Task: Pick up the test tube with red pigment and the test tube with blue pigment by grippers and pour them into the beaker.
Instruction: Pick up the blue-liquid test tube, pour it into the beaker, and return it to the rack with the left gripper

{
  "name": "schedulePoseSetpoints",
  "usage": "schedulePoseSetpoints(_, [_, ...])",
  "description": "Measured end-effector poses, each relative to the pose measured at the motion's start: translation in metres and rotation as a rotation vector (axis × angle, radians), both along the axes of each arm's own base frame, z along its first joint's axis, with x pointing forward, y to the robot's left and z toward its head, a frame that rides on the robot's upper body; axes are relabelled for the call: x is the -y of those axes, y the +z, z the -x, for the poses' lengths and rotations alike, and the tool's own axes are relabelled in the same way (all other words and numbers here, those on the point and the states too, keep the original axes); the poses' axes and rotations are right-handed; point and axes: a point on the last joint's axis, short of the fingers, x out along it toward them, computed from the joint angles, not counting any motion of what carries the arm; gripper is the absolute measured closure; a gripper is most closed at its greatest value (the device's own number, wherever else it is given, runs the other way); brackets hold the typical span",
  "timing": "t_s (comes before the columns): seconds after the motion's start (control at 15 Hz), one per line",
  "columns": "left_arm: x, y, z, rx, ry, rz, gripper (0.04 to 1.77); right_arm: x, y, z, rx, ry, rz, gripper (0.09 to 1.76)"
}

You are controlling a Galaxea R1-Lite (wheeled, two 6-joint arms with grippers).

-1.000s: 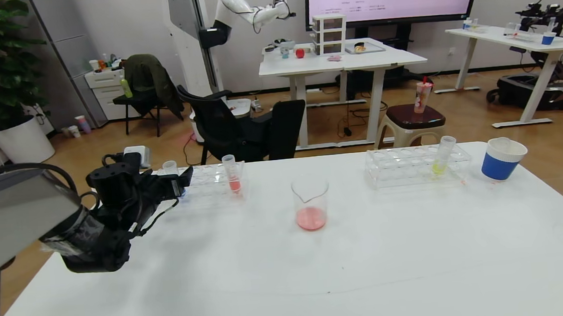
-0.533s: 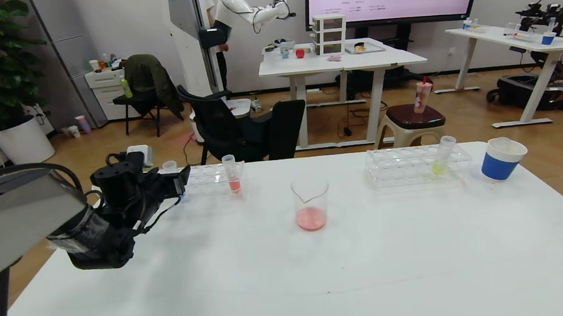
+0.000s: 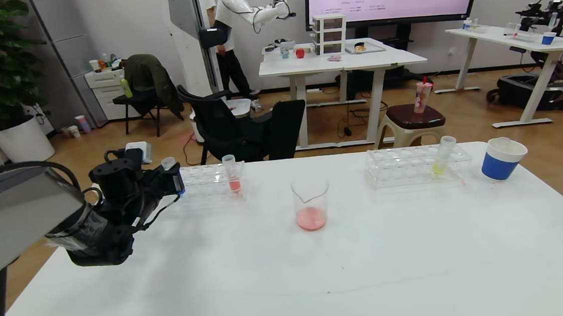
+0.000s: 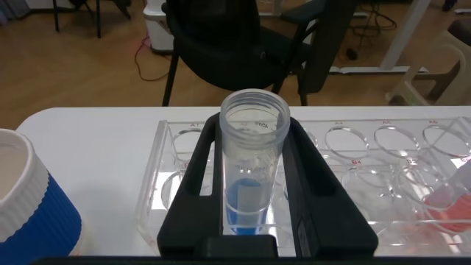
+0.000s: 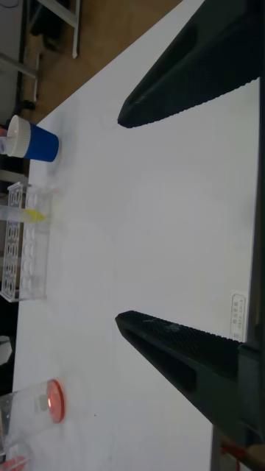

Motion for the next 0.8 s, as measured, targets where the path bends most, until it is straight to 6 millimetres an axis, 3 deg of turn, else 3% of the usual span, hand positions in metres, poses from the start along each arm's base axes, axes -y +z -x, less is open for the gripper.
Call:
schedulePoseSetpoints(0.2, [0.001, 0.016, 0.0, -0.022, -0.001, -0.002, 1.3, 0.0, 0.0, 0.0, 0.0, 0.0, 0.0, 0.11])
schedulePoseSetpoints(0.53, [0.002, 0.059, 0.006, -0.009, -0.005, -0.003, 1.3, 0.0, 0.0, 0.0, 0.0, 0.0, 0.0, 0.11])
schedulePoseSetpoints(0.8, [0.027, 0.1, 0.017, -0.035, -0.067, -0.007, 1.3, 0.0, 0.0, 0.0, 0.0, 0.0, 0.0, 0.11])
